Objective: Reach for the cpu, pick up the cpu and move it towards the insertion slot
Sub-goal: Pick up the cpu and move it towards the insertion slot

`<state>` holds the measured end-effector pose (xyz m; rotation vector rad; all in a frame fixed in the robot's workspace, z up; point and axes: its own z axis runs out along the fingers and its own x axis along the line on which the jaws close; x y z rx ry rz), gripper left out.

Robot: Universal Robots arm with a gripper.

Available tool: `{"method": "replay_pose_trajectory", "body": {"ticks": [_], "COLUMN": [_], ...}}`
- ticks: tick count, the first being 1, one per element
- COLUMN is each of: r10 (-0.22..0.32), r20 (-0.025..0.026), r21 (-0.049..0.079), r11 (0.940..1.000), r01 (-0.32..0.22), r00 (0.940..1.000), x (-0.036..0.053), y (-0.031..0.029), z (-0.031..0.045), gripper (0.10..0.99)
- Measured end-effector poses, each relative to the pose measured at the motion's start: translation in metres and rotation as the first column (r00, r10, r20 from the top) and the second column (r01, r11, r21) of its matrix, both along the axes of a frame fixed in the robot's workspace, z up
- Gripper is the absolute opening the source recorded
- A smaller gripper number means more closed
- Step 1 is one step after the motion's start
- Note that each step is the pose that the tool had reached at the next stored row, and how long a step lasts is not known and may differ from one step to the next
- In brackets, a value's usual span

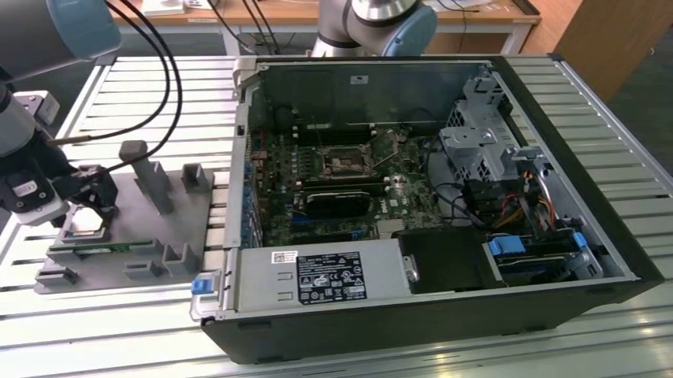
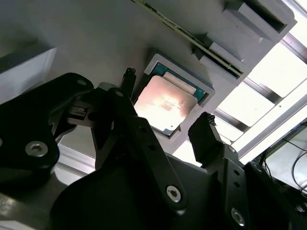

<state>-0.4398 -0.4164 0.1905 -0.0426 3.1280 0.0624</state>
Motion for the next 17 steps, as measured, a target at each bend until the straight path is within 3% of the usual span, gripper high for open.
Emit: {"method": "replay_pose_trajectory", "body": {"ticks": [15,17], "r10": [-0.007,-0.008], "r20": [-0.0001,-0.0002], "r21": [0.000,0.000], "r11": [1.0000,1.0000], "r01": [0.007,0.008], "r00": [1.0000,1.0000], "x": [-0.0020,-0.0021], "y": [0.0049,0.0050], "z": [-0.0083,-0.0083], "gripper": [0.710,0.580]}}
